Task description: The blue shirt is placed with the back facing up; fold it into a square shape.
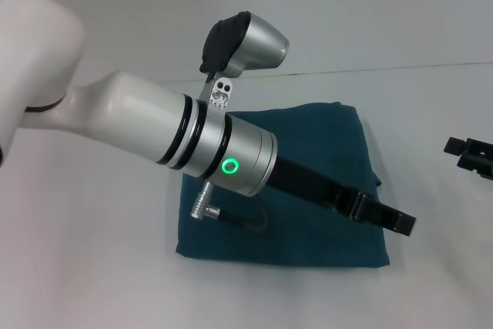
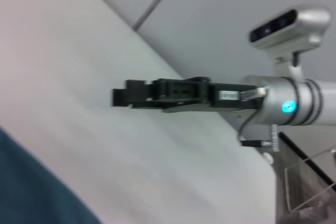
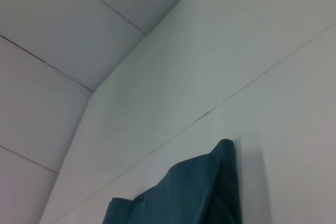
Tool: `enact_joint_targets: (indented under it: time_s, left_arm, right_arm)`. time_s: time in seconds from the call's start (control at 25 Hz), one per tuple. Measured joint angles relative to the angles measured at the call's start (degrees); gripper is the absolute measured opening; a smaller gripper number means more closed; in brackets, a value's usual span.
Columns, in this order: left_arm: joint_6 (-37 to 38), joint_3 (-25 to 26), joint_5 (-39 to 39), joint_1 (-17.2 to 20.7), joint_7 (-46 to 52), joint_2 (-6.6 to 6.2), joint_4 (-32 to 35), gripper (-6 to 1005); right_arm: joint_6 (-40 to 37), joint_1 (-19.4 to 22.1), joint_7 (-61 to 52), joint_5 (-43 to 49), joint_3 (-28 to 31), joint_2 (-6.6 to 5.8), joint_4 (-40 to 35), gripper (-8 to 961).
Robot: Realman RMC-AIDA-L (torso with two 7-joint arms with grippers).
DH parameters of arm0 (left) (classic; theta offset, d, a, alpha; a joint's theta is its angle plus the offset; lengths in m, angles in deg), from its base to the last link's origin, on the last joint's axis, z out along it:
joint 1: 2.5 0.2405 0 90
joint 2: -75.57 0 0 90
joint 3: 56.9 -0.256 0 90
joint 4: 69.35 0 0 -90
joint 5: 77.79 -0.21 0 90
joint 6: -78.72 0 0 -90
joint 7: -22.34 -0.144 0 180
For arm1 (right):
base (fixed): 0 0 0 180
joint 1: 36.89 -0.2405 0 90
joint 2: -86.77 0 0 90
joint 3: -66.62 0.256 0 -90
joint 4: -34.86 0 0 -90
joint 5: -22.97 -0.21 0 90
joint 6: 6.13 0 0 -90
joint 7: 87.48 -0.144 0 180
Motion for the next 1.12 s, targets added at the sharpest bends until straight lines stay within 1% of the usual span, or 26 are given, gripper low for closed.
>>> enact_joint_targets:
  time_s: [0.08, 0.12, 0.16, 0.24, 0.32, 0.36, 0.4, 0.44, 0.48, 0.52, 0.56, 0.72, 0.8, 0.88, 0.96, 1.12]
  left_arm:
    - [0.92, -0.08, 1.41, 2.59, 0.62, -0.16, 3.83, 497]
    - [0.95, 0.3, 1.49, 3.01, 0.79, -0.18, 4.35, 536]
    - [1.21, 1.99, 1.96, 4.72, 1.7, -0.35, 6.34, 576]
    - [1.46, 6.61, 2.91, 8.03, 3.98, -0.42, 8.55, 654]
    - [1.89, 13.14, 3.33, 11.47, 6.89, -0.56, 8.98, 733]
    - [2.47, 16.16, 3.35, 13.06, 7.68, -0.69, 8.64, 750]
    - [2.47, 16.16, 3.35, 13.06, 7.68, -0.69, 8.64, 768]
    - [3.3, 19.0, 3.4, 14.4, 7.87, -0.82, 8.11, 785]
    - [7.27, 25.93, 3.64, 18.06, 5.49, -1.51, 5.86, 802]
    - [8.22, 26.96, 3.67, 18.76, 4.73, -1.71, 5.29, 820]
    - [9.58, 28.14, 3.72, 19.75, 3.49, -2.2, 4.33, 837]
    - [14.48, 32.16, 3.04, 24.49, -0.85, -4.51, -1.33, 907]
    - [15.62, 34.67, 2.25, 27.09, -2.56, -4.63, -2.35, 928]
    - [16.25, 36.86, 1.97, 29.19, -3.87, -4.38, -2.38, 932]
    - [16.65, 39.0, 1.93, 31.05, -5.21, -4.11, -2.37, 932]
    - [16.86, 40.14, 1.9, 32.52, -6.53, -3.79, -2.41, 933]
  right_arm:
    - [-0.13, -0.14, 0.0, 0.07, -0.11, -0.03, 0.0, 654]
    - [-0.24, -0.18, -0.03, 0.07, -0.26, -0.07, 0.0, 654]
    - [-0.3, -0.19, -0.1, 0.07, -0.54, -0.2, 0.0, 654]
    - [-0.44, -0.41, -0.49, 0.08, -1.67, -0.52, 0.0, 654]
    - [-0.67, -0.73, -1.16, 0.08, -3.1, -0.98, -0.09, 654]
    - [-0.75, -0.86, -1.61, 0.08, -3.79, -1.22, -0.23, 654]
    - [-0.92, -1.08, -2.25, 0.07, -4.53, -1.5, -0.44, 654]
    - [-1.2, -1.38, -2.89, 0.08, -5.23, -1.78, -0.61, 654]
    - [-1.55, -1.71, -3.4, 0.1, -5.79, -2.01, -0.69, 654]
    - [-2.11, -2.3, -4.0, 0.18, -6.45, -2.34, -0.71, 654]
    - [-2.76, -2.91, -4.86, 0.76, -7.01, -2.63, -0.72, 654]
    - [-4.52, -6.99, -10.85, 7.0, -8.17, -3.87, -0.79, 655]
    - [-4.17, -10.21, -15.88, 12.65, -8.26, -4.15, -0.79, 655]
    - [-2.86, -12.74, -20.39, 16.38, -8.24, -4.17, -0.8, 655]
    - [-1.13, -15.1, -24.11, 18.35, -8.24, -3.86, -0.72, 654]
    - [0.46, -18.25, -28.23, 19.56, -8.53, -3.05, -0.11, 654]
